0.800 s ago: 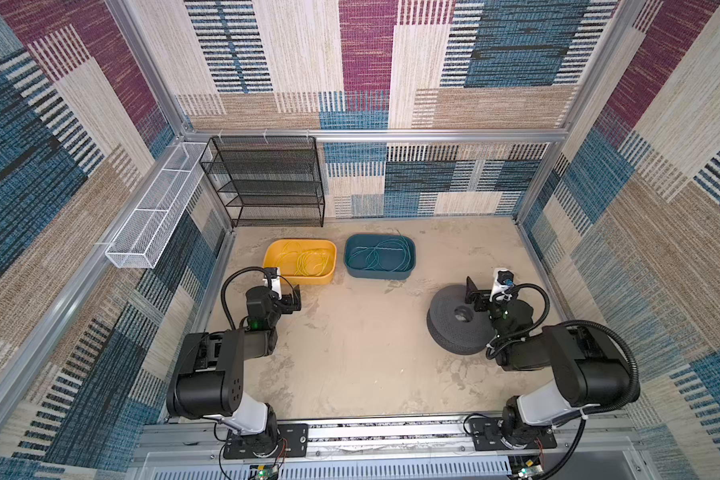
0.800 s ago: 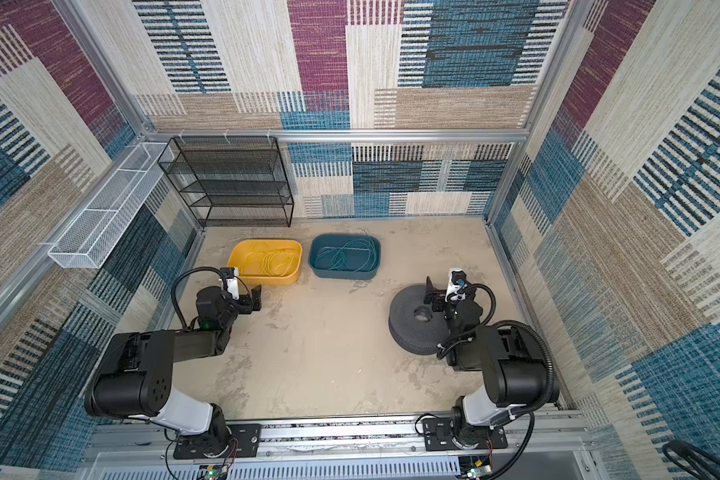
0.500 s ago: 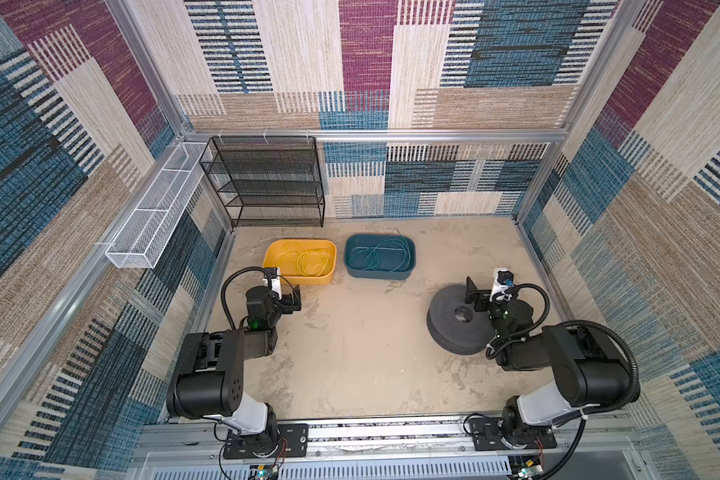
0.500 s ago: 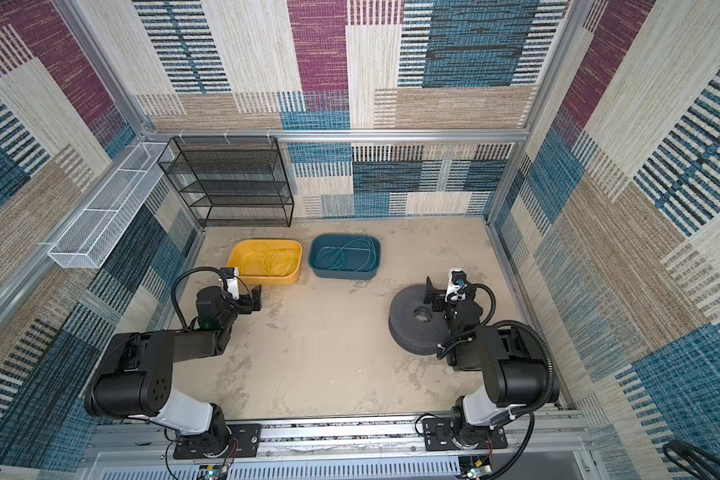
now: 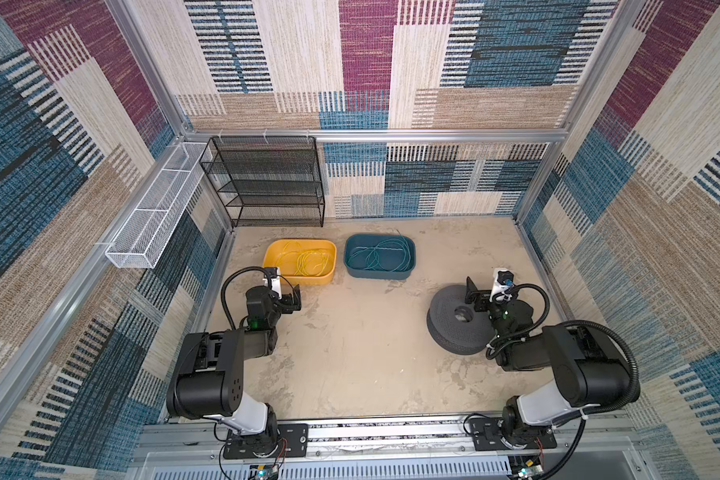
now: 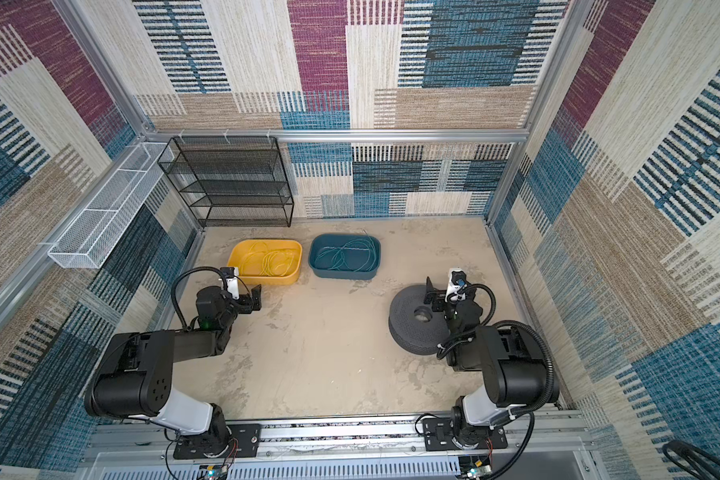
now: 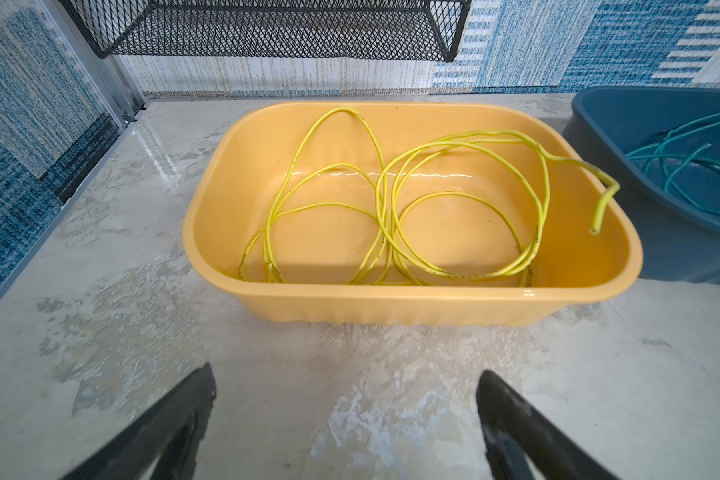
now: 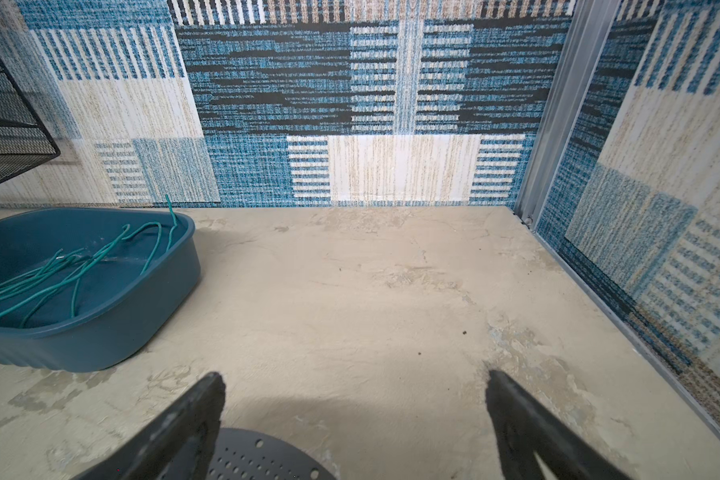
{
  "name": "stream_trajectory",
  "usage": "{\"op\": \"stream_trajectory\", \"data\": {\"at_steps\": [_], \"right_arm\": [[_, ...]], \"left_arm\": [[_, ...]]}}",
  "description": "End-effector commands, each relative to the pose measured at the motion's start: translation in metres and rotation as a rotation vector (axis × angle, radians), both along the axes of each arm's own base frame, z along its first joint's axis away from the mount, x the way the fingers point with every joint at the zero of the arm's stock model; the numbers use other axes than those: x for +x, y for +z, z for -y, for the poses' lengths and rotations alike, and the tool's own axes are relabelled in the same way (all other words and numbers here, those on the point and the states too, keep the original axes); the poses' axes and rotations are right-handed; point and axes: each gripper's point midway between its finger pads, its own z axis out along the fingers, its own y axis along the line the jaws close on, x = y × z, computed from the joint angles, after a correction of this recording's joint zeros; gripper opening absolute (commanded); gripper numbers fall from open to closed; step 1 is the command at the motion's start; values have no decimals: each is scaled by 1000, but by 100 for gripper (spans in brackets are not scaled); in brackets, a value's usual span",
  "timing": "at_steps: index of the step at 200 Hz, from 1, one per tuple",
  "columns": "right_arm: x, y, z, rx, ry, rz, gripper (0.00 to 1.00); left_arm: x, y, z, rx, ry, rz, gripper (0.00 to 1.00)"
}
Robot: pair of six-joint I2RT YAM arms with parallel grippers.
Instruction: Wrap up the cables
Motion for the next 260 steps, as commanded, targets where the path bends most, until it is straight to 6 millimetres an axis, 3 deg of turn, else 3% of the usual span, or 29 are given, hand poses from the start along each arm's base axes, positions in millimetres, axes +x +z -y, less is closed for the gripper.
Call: {"op": "stream_trajectory", "data": {"at_steps": [1, 186, 205, 231, 260], "right_arm": [[0, 7, -1, 5, 3, 27, 99], [-2, 8, 0, 2, 0, 33, 99], [5, 14, 3, 9, -24, 9, 99], [17, 34, 1, -1, -21, -24, 99], [20, 85, -25, -25, 10, 24, 99]], "left_arm": [[2, 2, 1, -14, 0, 3, 100], [-1, 5, 1, -9, 8, 21, 100], [-6, 17, 0, -1, 18, 44, 100], [-12, 47, 1, 3, 17, 41, 100], [-23, 102, 0, -83, 60, 145, 100]]}}
